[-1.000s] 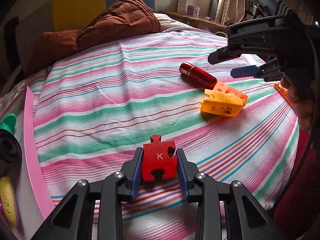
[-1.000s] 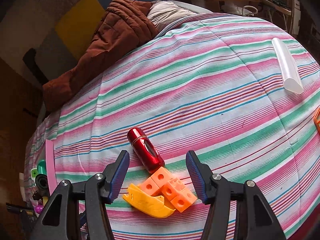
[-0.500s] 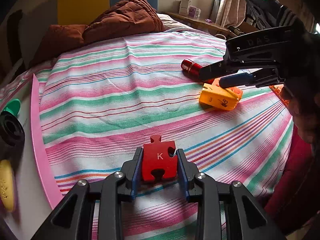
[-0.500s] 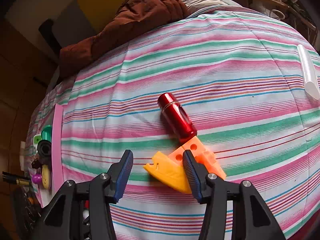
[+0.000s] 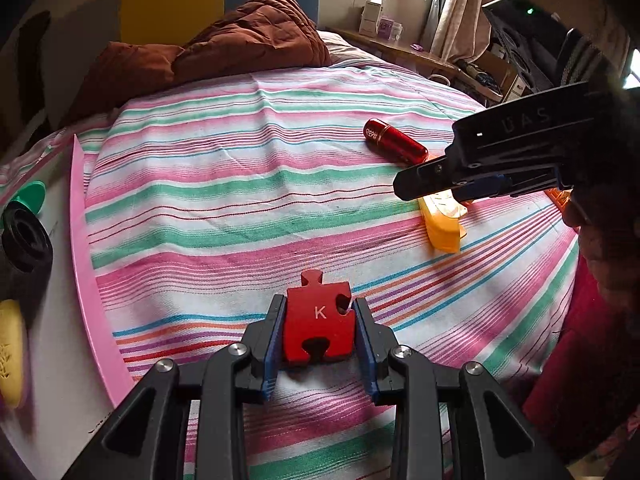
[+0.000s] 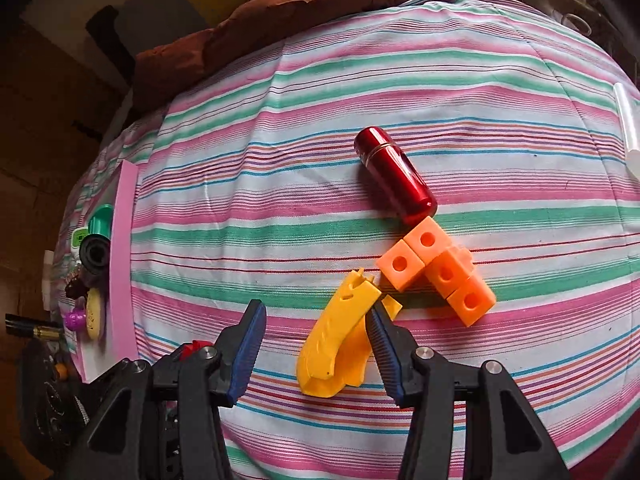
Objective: Organize rigid objects
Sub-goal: 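Lift the red K piece with the left gripper while right grasps the orange translucent piece, then carry the red K piece into the tray and open the left gripper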
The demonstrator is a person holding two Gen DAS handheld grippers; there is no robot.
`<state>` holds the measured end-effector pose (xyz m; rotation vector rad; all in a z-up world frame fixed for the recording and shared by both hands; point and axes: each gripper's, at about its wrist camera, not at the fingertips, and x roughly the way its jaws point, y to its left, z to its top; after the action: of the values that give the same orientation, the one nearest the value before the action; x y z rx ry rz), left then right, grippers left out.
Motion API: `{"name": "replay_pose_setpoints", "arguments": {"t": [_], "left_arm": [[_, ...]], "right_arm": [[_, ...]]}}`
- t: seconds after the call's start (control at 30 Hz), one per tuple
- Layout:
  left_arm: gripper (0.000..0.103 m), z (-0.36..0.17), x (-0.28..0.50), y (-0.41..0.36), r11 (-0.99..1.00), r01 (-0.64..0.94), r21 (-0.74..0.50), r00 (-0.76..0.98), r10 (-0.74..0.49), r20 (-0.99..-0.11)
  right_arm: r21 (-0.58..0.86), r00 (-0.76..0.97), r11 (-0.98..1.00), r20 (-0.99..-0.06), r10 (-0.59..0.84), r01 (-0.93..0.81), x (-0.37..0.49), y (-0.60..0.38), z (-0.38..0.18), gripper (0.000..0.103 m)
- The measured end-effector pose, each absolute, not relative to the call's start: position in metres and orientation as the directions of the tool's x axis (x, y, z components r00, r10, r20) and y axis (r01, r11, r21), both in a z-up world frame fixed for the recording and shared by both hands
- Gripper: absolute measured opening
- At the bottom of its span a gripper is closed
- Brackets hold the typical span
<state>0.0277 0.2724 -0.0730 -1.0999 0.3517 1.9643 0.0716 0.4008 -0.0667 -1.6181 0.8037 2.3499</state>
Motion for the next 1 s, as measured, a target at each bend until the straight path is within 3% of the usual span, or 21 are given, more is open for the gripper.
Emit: {"name": "replay_pose_setpoints", "arguments": {"t": [0.3,0.73,0.77,0.83,1.0], "left_arm": [[0.033,-0.073,0.028,0.269,-0.614,-0.771,-0.169,-0.259,0.545,-0.797],[0.033,-0.069,0.027,0.26,-0.612,-0.768,-0.189,-0.251,0.559,-0.79],[0.033,-0.069,0.027,0.26,-0.612,-0.769,-0.187,-0.253,0.559,-0.79],[0.033,-0.07,0.027,0.26,-0.611,-0.769,-0.185,-0.255,0.56,-0.788],[0.033,-0.07,0.029,0.26,-0.613,-0.77,-0.177,-0.262,0.557,-0.788]], "right_arm": [[0.346,-0.446,-0.823,-0.886,-0.127,-0.451,0.085,0.4,-0.042,0.053],[0.356,-0.401,-0.774,-0.904,-0.145,-0.523,0.076,0.406,-0.081,0.053],[0.337,-0.396,-0.79,-0.909,-0.131,-0.512,0.074,0.403,-0.081,0.051],[0.25,-0.374,-0.834,-0.926,-0.058,-0.491,0.071,0.394,-0.08,0.029],[0.1,-0.334,-0.891,-0.941,0.06,-0.444,0.065,0.375,-0.082,0.026]]}}
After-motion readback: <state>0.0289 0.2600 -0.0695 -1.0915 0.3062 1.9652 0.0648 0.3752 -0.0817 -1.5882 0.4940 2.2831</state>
